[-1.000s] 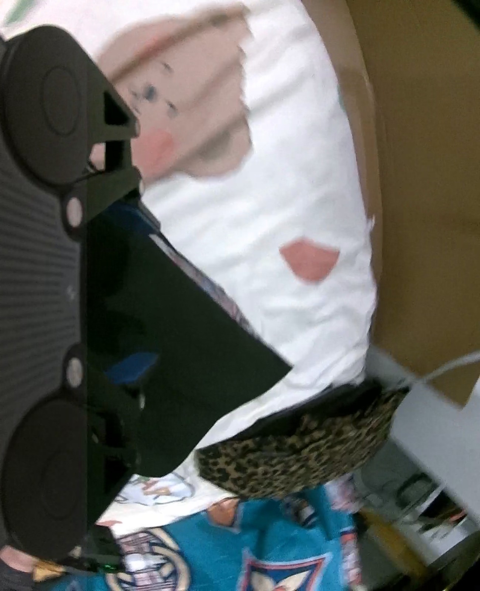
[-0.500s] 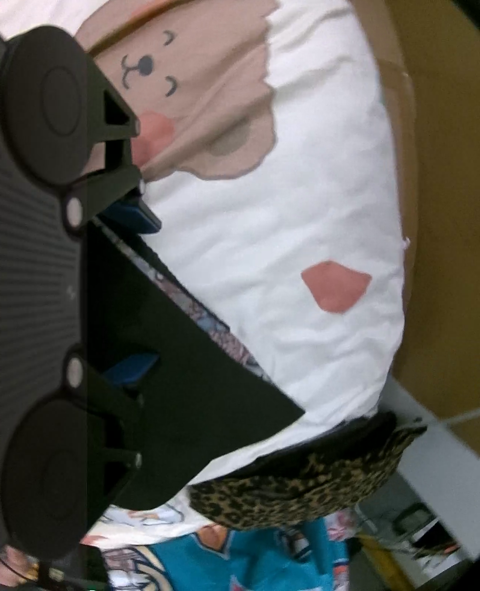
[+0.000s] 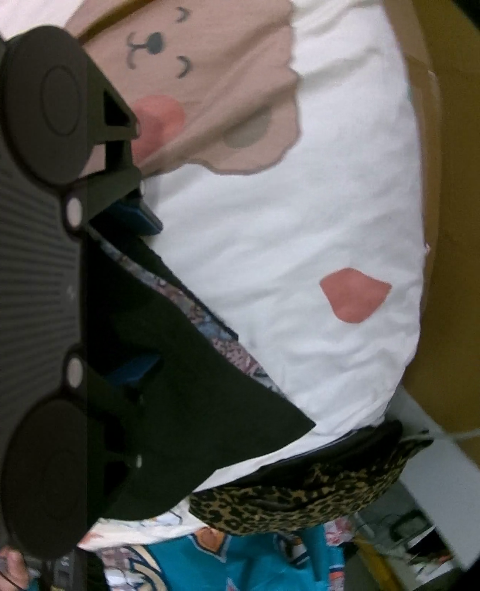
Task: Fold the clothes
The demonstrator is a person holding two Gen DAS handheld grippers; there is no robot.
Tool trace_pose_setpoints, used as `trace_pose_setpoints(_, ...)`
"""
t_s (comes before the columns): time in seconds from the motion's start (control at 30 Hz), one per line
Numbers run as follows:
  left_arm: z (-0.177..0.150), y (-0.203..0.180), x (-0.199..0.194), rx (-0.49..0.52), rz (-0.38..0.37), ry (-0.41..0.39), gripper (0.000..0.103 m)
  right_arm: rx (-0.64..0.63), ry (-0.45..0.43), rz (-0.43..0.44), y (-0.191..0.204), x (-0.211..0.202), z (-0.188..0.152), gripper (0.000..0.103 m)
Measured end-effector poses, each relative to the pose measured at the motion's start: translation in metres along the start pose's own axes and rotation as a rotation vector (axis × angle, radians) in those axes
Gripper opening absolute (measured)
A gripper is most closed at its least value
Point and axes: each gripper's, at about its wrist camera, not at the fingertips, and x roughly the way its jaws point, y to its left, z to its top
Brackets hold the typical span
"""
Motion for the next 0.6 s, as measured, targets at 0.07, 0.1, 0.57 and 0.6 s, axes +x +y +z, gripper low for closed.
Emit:
trace_pose_setpoints(0.07,-0.002,-0.002,0.004,-0.015,-0.01,0.014,0.068,0.005,-0.01,0.002,-0.001,-0.003,0.004,0.008)
trace_pose_setpoints(0.1,-0.002,-0.003,0.006,-0.021,-0.018,0.019,0.068,0.006,-0.014,0.0,-0.001,-0.006,0.007,0.008)
trace_pose_setpoints(0.57,-0.025,-0.031,0.016,-0.095,-0.119,0.067,0.053,-0.019,-0.048,-0.011,-0.005,-0.03,0.055,0.008)
trace_pose_setpoints(0.6,-0.024,-0.032,0.017,-0.1,-0.122,0.066,0.052,-0.016,-0.044,-0.016,-0.006,-0.029,0.055,0.008)
